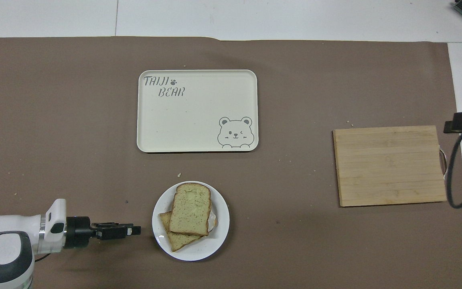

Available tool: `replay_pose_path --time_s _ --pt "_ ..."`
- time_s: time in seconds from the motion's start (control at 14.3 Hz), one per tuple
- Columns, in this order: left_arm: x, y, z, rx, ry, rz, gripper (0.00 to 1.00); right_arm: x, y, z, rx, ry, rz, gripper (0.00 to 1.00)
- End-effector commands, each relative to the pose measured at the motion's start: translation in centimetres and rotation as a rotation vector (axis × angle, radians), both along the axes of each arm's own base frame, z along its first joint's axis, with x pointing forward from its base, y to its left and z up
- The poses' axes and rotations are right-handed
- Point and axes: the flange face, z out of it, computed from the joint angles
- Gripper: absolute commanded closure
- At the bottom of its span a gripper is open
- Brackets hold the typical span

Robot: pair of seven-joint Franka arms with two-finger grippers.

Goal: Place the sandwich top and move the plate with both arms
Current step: 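Press the left gripper against the plate rim nearest the robot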

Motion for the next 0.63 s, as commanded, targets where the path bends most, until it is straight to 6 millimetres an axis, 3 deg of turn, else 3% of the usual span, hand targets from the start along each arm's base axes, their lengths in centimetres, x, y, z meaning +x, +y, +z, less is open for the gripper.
replay_pose_path --time_s 0.0,0.21,0.35,0.56 --pt "-0.9 0.0 -2.8 -0.035 -0.010 0.027 0.34 -1.0 -0.8 0.4 -0.063 0.019 0.047 0.00" --pt "-0.9 -2.0 -3.9 -0.050 -0.009 0.044 0.40 0.4 -0.9 -3.2 -0.043 0.089 0.087 0.00" --pt "-1.1 -3.2 -4.6 -0.053 0.003 0.046 0.43 1.4 -0.9 -4.6 -0.037 0.114 0.088 0.00" --pt "-2.1 -3.2 -5.5 -0.050 0.015 0.039 0.51 1.8 -0.2 -6.6 -0.008 0.125 0.085 0.00"
